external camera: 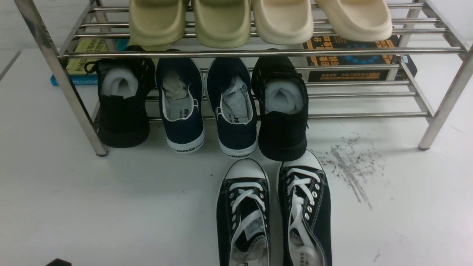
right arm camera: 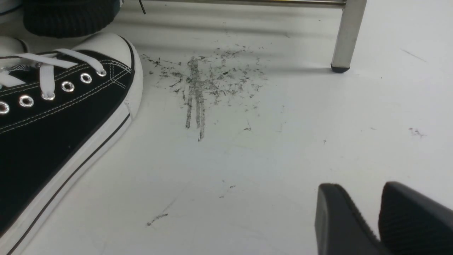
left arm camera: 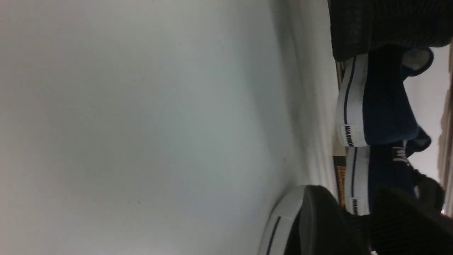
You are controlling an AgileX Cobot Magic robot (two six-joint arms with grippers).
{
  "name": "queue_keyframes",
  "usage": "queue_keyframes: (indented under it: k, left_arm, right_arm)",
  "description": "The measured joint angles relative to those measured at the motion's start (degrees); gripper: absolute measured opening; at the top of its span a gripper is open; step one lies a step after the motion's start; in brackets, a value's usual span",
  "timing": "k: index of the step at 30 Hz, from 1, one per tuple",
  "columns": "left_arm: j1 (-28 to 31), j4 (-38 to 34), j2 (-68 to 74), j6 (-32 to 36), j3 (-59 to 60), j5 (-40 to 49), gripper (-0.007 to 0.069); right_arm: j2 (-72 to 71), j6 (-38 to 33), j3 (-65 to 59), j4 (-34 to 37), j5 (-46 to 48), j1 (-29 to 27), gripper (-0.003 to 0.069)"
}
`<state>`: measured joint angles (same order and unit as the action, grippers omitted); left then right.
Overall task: Take the shoes off the shelf with your hand on the white table.
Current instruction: 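Grasp the leftmost shoe on the bottom shelf of the shoe rack with the left gripper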
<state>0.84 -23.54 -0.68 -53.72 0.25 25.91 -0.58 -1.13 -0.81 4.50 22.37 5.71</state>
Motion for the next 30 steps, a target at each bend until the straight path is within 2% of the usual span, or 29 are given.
queue_keyframes:
  k: [6,10,15,18,20,25,30]
  left_arm:
    - [0.0,1.1,0.0,-1.4,0.0,0.0,0.0239]
    - [0.0,7.9,0.0,-1.6,0.0,-0.7,0.0239]
    - [0.0,13.0,0.0,-1.8,0.1,-2.1,0.0239]
    - [0.0,12.3,0.0,-1.4,-0.4,-3.2,0.0214]
    - [0.0,11.7,0.0,0.3,-2.1,-2.8,0.0170]
    - [0.0,11.5,2.7,6.2,-11.8,5.3,0.0020]
    - [0.0,13.0,16.0,13.7,-24.3,18.3,0.0001]
  right_arm:
    - [0.0,0.0,0.0,0.0,0.0,0.0,0.0218]
    - [0.0,0.0,0.0,0.0,0.0,0.0,0.0218]
    - [0.0,0.0,0.0,0.0,0.0,0.0,0.0222]
    - [0.0,0.0,0.0,0.0,0.0,0.0,0.0226]
    - [0.0,0.0,0.0,0.0,0.0,0.0,0.0227]
    - [0.0,0.0,0.0,0.0,0.0,0.0,0.0229]
    - [0.0,0.0,0.0,0.0,0.0,0.0,0.0236]
